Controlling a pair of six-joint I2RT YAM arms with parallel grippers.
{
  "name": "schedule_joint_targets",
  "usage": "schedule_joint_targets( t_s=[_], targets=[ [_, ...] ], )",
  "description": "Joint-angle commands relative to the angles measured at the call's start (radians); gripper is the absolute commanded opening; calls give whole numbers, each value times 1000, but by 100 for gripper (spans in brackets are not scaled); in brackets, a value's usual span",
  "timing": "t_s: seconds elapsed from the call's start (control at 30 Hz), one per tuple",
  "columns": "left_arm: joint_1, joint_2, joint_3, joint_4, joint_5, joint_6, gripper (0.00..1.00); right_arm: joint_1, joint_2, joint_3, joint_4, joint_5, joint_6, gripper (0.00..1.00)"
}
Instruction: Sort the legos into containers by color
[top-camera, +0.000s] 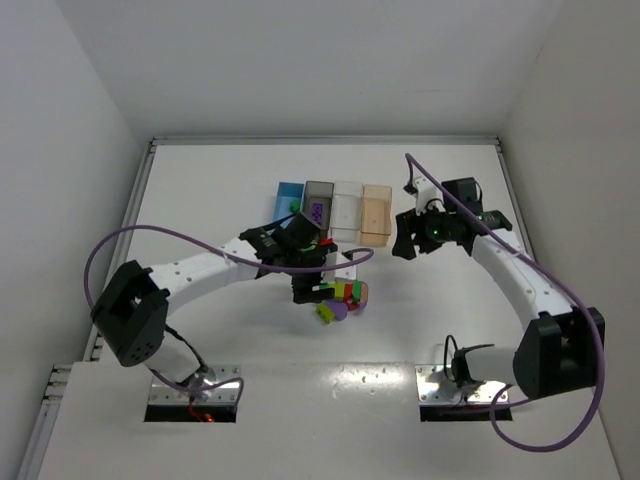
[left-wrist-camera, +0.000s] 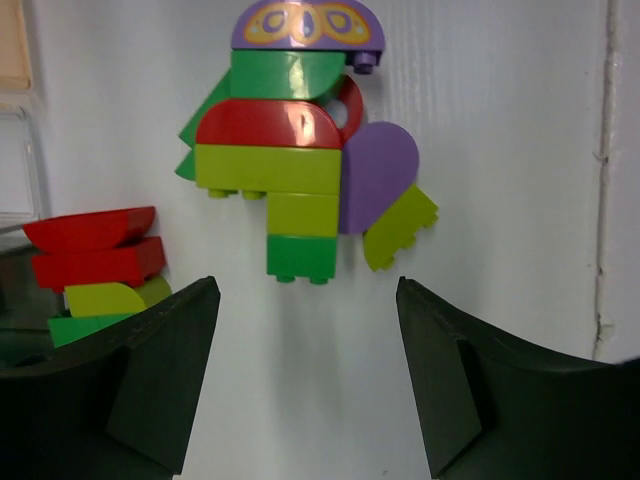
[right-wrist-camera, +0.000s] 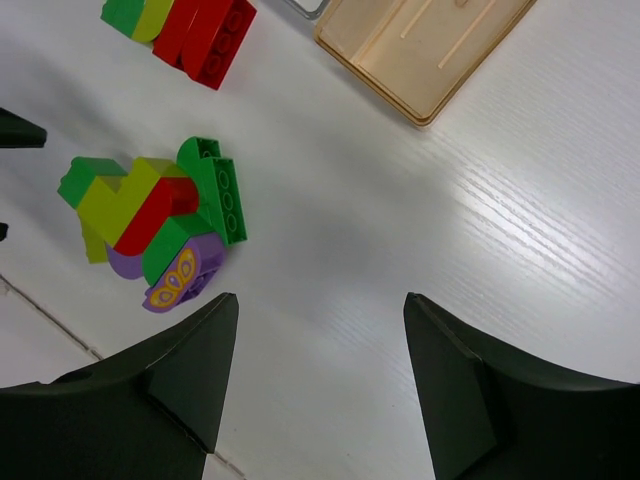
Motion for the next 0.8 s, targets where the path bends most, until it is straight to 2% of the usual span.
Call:
schedule_joint_targets(
  t_s=[0.0,0.77],
  targets=[
    [-11,37,56,55,13,32,78,-25,6,47,25,-44,5,68],
    [-11,161,65,92,13,50,76,-133,87,70,7,-152,-22,68]
  ],
)
